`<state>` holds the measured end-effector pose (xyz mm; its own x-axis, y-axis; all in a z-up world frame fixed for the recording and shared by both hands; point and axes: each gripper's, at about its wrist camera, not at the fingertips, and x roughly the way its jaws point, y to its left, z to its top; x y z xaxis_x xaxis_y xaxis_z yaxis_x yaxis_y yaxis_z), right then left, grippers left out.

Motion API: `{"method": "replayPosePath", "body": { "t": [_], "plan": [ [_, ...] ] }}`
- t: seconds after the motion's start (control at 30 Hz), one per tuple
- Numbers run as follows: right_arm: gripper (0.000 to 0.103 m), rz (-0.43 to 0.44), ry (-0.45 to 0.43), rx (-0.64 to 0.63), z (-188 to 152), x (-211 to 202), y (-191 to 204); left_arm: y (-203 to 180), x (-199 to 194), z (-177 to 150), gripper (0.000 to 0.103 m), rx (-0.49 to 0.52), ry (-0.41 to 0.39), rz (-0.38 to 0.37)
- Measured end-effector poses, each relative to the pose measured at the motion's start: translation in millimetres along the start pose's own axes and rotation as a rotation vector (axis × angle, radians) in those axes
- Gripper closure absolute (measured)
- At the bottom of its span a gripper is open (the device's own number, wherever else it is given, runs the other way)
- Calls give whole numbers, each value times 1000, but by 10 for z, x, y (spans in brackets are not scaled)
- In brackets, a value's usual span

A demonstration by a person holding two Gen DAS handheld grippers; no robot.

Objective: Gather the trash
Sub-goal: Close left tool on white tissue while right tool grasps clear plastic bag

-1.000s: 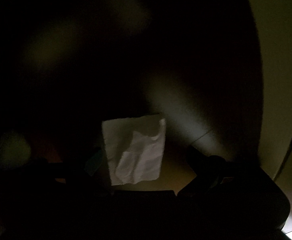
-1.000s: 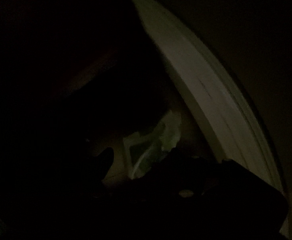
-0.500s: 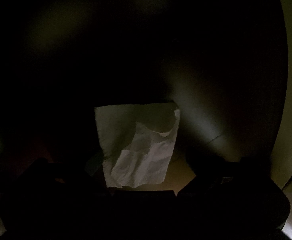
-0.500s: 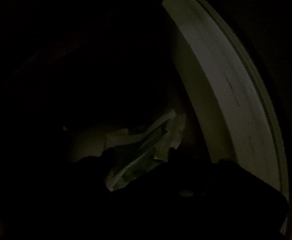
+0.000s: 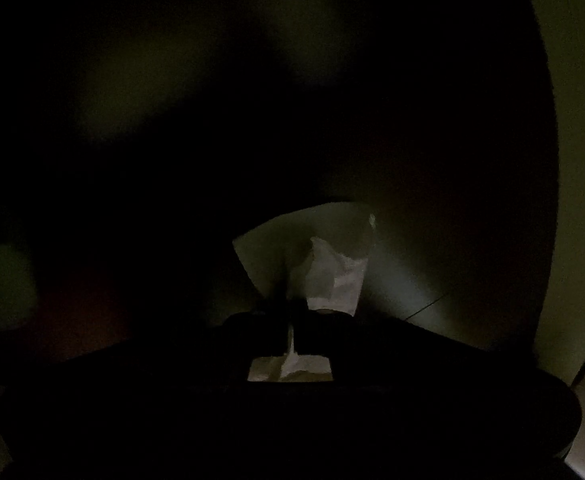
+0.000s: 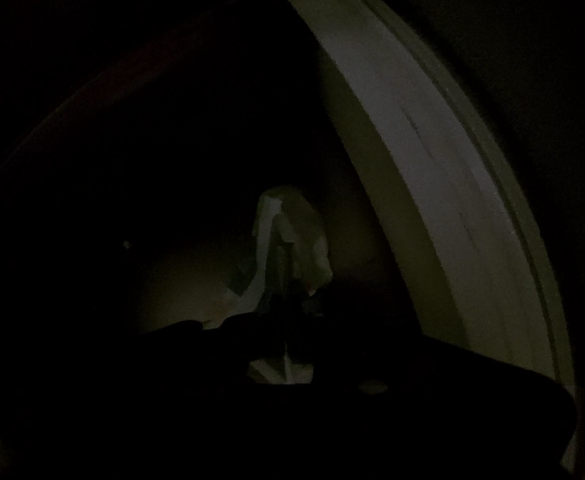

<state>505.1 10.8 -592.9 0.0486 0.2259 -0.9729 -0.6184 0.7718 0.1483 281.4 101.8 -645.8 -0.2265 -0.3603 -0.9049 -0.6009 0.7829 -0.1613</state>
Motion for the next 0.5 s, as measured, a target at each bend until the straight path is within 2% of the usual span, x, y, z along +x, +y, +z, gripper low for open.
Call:
{"method": "replayPosePath", "body": {
  "t": [0.23,0.5],
  "plan": [
    [103,-6,-42,-2,-228,-434,-81,4,-333,46,102,11,-91,-41],
    [103,-23,-20,0,-565,-937,-110,-174,-784,53,102,28,-177,-105]
  ]
}}
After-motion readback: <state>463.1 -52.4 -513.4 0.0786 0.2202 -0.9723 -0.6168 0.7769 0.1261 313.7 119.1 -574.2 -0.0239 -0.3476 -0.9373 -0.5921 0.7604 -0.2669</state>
